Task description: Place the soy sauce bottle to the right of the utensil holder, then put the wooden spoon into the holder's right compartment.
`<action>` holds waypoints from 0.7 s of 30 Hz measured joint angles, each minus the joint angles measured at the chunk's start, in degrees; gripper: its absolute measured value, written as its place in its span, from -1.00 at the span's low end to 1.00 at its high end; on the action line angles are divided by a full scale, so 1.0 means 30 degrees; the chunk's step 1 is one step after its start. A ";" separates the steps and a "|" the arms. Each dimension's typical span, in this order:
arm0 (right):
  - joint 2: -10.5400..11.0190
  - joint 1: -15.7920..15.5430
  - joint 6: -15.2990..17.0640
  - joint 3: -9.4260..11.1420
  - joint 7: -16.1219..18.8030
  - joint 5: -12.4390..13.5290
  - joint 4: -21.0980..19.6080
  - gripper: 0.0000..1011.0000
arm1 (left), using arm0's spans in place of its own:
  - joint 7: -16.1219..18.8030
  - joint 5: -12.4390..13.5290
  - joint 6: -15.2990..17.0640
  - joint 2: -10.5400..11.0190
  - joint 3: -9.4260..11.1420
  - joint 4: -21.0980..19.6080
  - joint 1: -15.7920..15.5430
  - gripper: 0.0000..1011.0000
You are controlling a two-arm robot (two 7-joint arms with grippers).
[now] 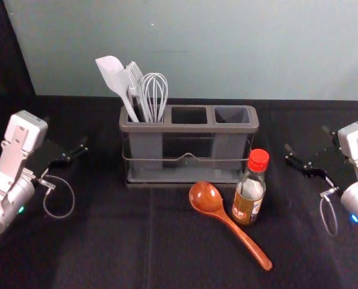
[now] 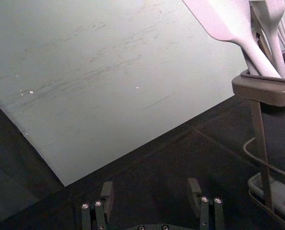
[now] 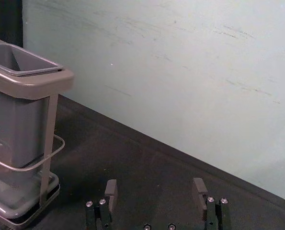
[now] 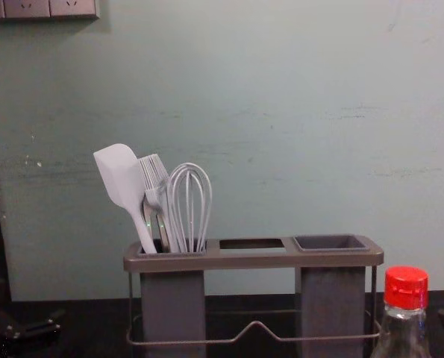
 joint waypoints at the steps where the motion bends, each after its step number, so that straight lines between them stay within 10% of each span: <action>1: 0.0000 0.0000 0.0000 0.0000 -0.0001 -0.0001 0.0001 0.98 | 0.0000 0.0000 0.0000 0.0001 0.0000 0.0000 0.0000 0.99; 21: -0.0013 -0.0200 0.0001 0.0202 0.0007 -0.0068 -0.0147 0.98 | 0.0001 0.0000 -0.0001 0.0001 0.0001 0.0000 0.0001 0.99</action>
